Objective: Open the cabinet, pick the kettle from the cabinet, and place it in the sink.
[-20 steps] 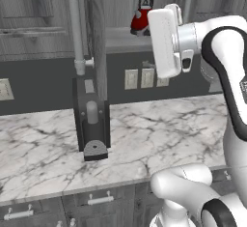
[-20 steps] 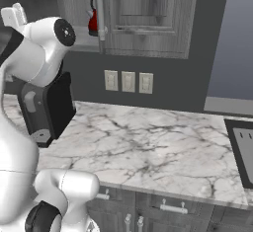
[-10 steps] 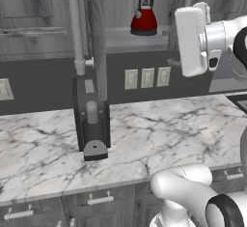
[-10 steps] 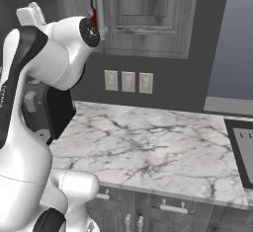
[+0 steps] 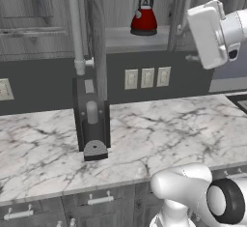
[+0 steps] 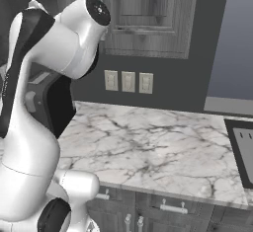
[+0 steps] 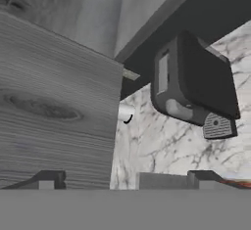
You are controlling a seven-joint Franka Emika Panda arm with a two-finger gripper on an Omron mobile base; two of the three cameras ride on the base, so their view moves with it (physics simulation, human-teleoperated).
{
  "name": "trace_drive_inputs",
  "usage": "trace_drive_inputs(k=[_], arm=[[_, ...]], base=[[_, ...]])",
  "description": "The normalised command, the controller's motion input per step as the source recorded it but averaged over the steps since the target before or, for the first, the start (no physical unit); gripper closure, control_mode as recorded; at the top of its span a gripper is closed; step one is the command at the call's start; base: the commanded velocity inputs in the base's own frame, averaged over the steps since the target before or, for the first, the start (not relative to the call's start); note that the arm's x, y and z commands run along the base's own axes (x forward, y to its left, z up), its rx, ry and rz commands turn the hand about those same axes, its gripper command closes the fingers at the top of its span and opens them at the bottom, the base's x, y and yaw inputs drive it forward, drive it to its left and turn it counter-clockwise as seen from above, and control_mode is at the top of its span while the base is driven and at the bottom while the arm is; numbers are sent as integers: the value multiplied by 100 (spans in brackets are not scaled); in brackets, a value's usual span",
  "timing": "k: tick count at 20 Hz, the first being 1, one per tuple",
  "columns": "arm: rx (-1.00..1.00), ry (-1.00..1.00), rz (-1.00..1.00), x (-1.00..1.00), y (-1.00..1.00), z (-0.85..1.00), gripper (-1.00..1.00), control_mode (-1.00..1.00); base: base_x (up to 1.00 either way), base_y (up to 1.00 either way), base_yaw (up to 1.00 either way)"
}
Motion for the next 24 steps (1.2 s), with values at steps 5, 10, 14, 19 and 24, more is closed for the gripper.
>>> trace_drive_inputs(k=[5, 10, 14, 19, 24], arm=[[-32, -31, 1, 1, -36, -1, -100, -100], [-38, -37, 0, 7, -26, -3, -100, -100], [-32, -32, -1, 10, -22, 0, -100, -100], [-19, -9, -2, 30, -18, 0, -100, -100], [-13, 0, -4, 38, -17, 6, -100, -100]], base=[[0, 0, 0], [0, 0, 0], [0, 0, 0], [0, 0, 0], [0, 0, 0]])
